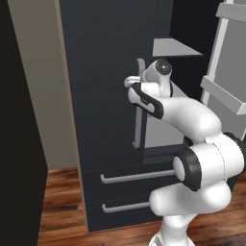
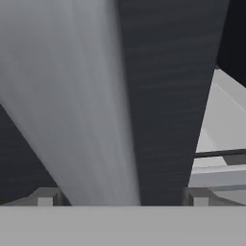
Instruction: Move the hot dog bun to the plate on the dining table and place the condiment next to that plate. Then navigate to the fridge and take the sausage and place it on the plate as well.
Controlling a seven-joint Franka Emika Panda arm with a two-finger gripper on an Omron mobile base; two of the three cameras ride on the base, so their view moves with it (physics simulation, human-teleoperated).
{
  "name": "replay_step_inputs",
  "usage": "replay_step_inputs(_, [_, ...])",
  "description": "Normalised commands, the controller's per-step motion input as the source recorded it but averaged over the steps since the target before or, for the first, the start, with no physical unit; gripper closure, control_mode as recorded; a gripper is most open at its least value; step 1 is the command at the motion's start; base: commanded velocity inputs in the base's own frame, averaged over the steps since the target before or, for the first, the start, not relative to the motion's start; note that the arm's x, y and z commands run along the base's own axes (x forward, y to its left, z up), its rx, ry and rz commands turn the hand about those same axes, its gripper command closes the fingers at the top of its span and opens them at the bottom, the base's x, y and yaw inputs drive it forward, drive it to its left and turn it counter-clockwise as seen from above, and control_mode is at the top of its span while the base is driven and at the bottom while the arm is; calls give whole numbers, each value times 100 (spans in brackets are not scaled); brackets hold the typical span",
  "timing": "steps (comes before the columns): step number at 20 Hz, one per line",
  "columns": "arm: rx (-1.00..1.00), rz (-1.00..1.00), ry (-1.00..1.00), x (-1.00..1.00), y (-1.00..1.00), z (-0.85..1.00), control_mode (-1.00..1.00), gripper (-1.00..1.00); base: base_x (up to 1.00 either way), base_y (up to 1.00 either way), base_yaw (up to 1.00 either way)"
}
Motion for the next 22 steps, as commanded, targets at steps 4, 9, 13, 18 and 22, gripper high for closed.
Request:
replay_step_inputs(4, [0, 0, 0, 52, 18, -18, -100, 100, 0, 0, 0])
replay_step_inputs(9, [0, 0, 0, 34, 26, -9, -100, 100, 0, 0, 0])
replay_step_inputs(13, [0, 5, -2, -14, 47, -5, -100, 100, 0, 0, 0])
replay_step_inputs(18, [0, 4, 0, -75, 68, 0, -100, 100, 0, 0, 0])
replay_step_inputs(22, [0, 4, 0, -99, 70, 0, -100, 100, 0, 0, 0])
